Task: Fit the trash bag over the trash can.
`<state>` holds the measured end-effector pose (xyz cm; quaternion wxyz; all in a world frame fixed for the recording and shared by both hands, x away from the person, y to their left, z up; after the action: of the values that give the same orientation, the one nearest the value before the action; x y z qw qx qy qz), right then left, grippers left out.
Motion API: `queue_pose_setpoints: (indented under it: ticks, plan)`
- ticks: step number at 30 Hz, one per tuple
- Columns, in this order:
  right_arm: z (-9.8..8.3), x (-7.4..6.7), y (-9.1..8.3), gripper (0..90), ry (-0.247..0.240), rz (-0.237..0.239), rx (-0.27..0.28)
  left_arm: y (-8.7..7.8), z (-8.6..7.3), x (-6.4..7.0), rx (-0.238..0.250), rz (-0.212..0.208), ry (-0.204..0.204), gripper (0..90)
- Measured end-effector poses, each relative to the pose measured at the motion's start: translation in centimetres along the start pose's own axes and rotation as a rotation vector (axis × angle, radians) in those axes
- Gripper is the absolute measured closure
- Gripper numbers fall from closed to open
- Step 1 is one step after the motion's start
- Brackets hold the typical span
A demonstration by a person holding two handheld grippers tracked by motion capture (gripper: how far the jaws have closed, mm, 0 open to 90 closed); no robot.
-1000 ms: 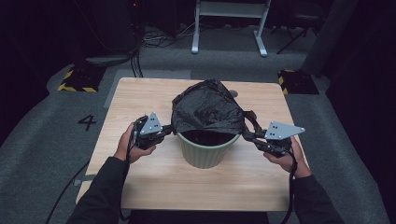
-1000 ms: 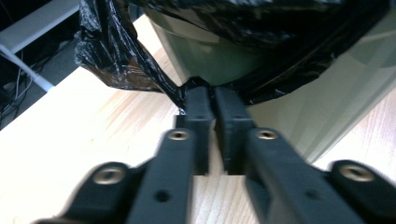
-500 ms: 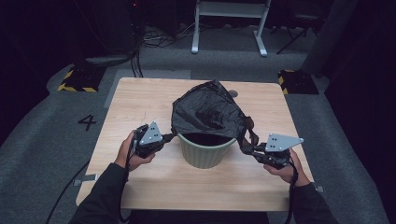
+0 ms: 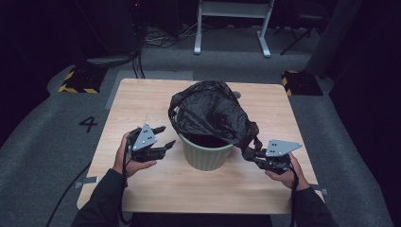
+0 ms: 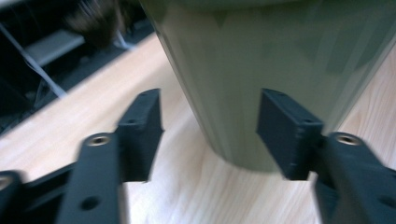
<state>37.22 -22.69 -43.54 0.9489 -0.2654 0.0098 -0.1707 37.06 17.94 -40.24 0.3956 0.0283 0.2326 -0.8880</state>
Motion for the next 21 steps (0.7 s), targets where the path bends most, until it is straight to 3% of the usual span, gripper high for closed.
queue_pose_setpoints:
  ticks: [1,3,8,15,21]
  plan:
    - [0.1,-0.1,-0.1,87.7,-0.001,0.001,0.006,-0.2,0.4,0.0,0.013,0.027,0.009,27.2]
    - [0.3,-0.2,-0.2,86.4,-0.011,-0.005,0.004,-0.6,1.2,-0.4,0.043,0.037,0.011,20.9]
    - [0.8,-0.3,-0.6,80.9,-0.02,-0.019,-0.004,-1.0,3.1,-1.0,0.101,-0.036,-0.013,15.8]
    - [1.8,-0.7,-1.4,78.8,-0.037,-0.044,0.018,0.0,5.3,-0.1,0.089,-0.106,0.022,13.0]
    - [2.4,-0.8,-1.6,77.7,-0.04,-0.053,0.03,0.6,6.1,-0.5,0.086,-0.122,-0.011,14.9]
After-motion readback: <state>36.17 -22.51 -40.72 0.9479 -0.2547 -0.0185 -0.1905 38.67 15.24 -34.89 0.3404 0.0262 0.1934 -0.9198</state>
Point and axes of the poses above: each handheld gripper's, and its own axes: y roughly forward along the jaws, z roughly out of its top, x roughly to its right, the point moved 2 cm from there along y, roughly forward along the jaws, and after that the axes turned 4 degrees about z, right-handed, at the moved point
